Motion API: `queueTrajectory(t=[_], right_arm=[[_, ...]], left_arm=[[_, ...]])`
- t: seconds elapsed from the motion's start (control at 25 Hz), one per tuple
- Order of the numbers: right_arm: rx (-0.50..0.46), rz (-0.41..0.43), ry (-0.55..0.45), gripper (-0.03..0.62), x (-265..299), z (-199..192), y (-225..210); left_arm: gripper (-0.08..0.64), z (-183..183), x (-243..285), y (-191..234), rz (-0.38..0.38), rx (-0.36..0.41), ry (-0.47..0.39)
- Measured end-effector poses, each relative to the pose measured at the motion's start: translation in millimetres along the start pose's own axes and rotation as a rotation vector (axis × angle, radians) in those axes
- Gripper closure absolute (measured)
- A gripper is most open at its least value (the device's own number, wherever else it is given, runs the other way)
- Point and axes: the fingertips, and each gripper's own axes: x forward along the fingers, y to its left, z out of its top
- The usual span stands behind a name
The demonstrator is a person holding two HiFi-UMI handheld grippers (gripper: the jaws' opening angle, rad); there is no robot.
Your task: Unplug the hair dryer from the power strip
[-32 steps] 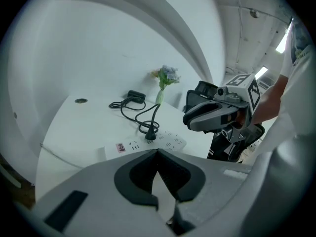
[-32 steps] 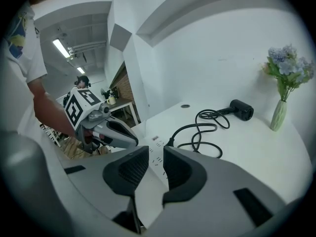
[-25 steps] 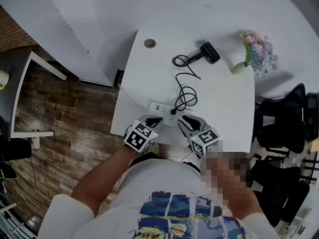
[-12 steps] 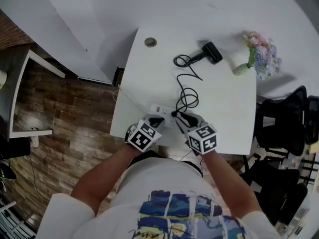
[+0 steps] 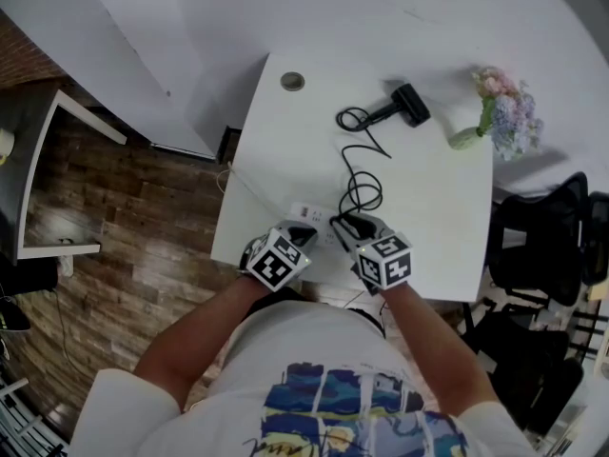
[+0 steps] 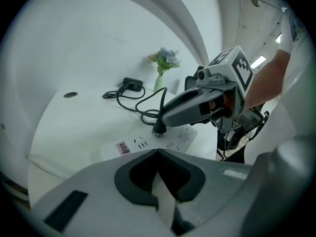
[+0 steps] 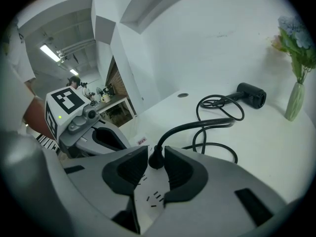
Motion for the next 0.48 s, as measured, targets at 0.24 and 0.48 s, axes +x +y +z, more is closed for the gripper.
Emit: queueTrajectory(t=[0.24, 0.48], right_arm=[[0.004, 0.003, 0.000, 0.500, 7.5, 1.5, 1.3], [0.019, 0.001, -0.004, 0.512, 9.7, 2.3, -1.3]], left_arm=[[0.558, -0.2, -0.3, 0.1, -0.009, 0.014, 0.005], [0.558, 0.4, -0.1, -0.5, -0.033, 0.017, -0.005]])
